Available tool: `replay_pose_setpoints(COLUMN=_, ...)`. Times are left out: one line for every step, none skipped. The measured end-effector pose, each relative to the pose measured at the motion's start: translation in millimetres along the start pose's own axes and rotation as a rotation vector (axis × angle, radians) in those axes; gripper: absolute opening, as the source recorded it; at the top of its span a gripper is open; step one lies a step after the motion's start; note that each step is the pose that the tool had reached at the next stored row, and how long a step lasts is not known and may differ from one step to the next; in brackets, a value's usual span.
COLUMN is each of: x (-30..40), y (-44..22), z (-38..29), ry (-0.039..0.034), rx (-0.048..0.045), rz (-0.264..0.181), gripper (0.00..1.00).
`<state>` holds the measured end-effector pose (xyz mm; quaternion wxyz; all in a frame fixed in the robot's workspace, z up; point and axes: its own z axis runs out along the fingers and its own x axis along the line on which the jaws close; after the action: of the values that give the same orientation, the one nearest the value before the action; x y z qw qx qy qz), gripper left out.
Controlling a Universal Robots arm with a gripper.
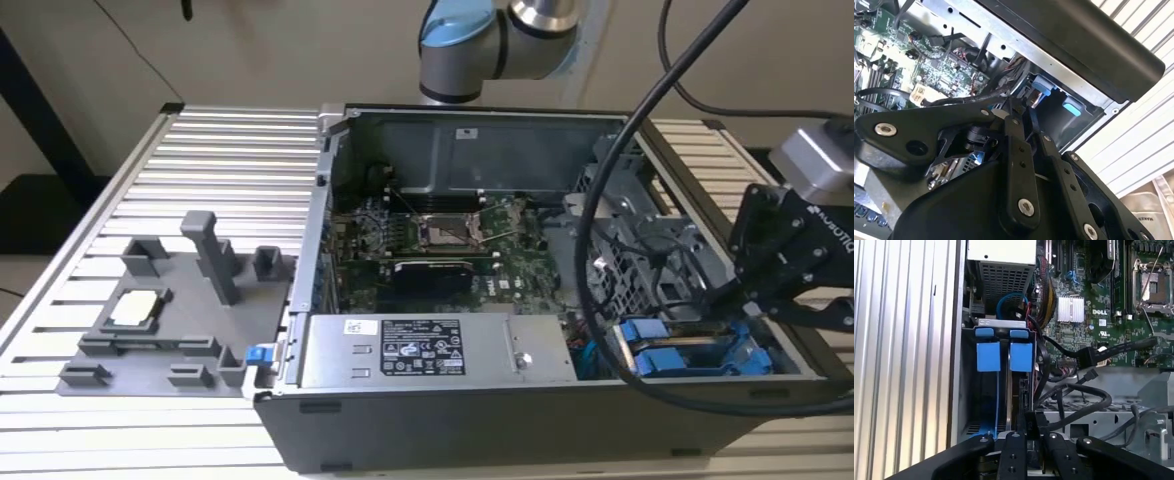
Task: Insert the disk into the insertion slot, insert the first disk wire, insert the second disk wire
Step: 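Insert the first disk wire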
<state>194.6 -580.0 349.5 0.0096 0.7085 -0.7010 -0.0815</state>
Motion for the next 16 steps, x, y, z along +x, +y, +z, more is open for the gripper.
replay_pose_setpoints(x=0.2, y=-0.1, z=0.6, ry=-0.0013, rx=0.0008, rz=0.008, gripper=0.19)
replay_pose_setpoints(x=0.3, y=-0.1, z=0.9, ry=-0.0021, rx=0.0015, rz=0.015, gripper=0.19)
replay_pose_setpoints(x=0.4, y=-0.1, z=1.2, ry=-0.0028, rx=0.0021, rz=0.021, gripper=0.19)
replay_pose_setpoints(x=0.4, y=-0.1, z=1.6, ry=-0.0034, rx=0.0024, rz=0.024, gripper=0.19)
replay_pose_setpoints(x=0.4, y=-0.2, z=2.0, ry=-0.0038, rx=0.0025, rz=0.025, gripper=0.19)
replay_pose_setpoints(x=0.5, y=-0.3, z=2.4, ry=-0.0040, rx=0.0027, rz=0.027, gripper=0.19)
replay_pose_setpoints(x=0.6, y=-0.3, z=2.8, ry=-0.0041, rx=0.0028, rz=0.027, gripper=0.19)
replay_pose_setpoints(x=0.7, y=-0.3, z=3.3, ry=-0.0040, rx=0.0028, rz=0.028, gripper=0.19)
replay_pose_setpoints(x=0.8, y=-0.4, z=3.8, ry=-0.0040, rx=0.0028, rz=0.028, gripper=0.19)
replay_pose_setpoints(x=0.8, y=-0.5, z=4.3, ry=-0.0041, rx=0.0028, rz=0.028, gripper=0.19)
replay_pose_setpoints(x=0.9, y=-0.6, z=4.8, ry=-0.0040, rx=0.0028, rz=0.028, gripper=0.19)
replay_pose_setpoints(x=0.9, y=-0.6, z=5.5, ry=-0.0041, rx=0.0028, rz=0.028, gripper=0.19)
replay_pose_setpoints(x=1.0, y=-0.7, z=6.0, ry=-0.0042, rx=0.0028, rz=0.028, gripper=0.19)
replay_pose_setpoints(x=1.0, y=-0.8, z=6.3, ry=-0.0043, rx=0.0028, rz=0.028, gripper=0.19)
replay_pose_setpoints(x=1.1, y=-0.8, z=6.6, ry=-0.0047, rx=0.0027, rz=0.028, gripper=0.19)
replay_pose_setpoints(x=1.1, y=-0.8, z=6.7, ry=-0.0050, rx=0.0028, rz=0.028, gripper=0.19)
